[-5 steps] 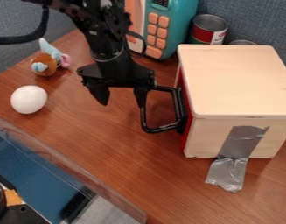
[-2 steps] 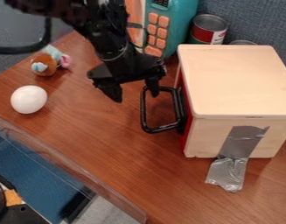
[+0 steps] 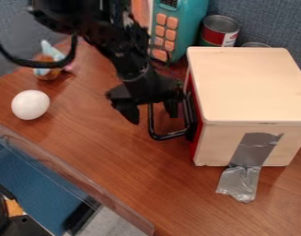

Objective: Open the drawer

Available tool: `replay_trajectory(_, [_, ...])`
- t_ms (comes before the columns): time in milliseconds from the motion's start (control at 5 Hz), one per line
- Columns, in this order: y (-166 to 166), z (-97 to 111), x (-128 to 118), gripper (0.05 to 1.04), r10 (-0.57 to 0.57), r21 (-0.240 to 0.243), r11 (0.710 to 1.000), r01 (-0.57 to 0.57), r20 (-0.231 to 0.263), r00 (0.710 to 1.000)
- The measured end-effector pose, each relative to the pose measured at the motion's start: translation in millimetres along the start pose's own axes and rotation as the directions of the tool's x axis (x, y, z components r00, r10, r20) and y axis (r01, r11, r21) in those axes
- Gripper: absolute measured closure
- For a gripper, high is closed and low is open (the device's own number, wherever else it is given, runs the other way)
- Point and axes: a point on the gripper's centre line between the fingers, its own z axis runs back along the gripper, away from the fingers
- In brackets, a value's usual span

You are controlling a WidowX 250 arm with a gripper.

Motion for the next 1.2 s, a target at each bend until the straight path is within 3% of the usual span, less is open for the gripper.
replay_trajectory(400, [6.5, -13.4, -3.5, 0.118, 0.021, 0.007, 1.0, -0.021, -0.042, 0.999])
replay_trajectory(800, [10.7, -18.0, -2.8, 0.711, 0.026, 0.03, 0.999, -0.025, -0.062, 0.998])
replay_trajectory(1000, [12.4, -17.5, -3.0, 0.909, 0.032, 0.044, 0.999, -0.029, -0.068, 0.997])
replay_trajectory(1200, [14.7, -11.3, -4.4, 0.945, 0.019, 0.056, 0.998, -0.015, -0.07, 0.997])
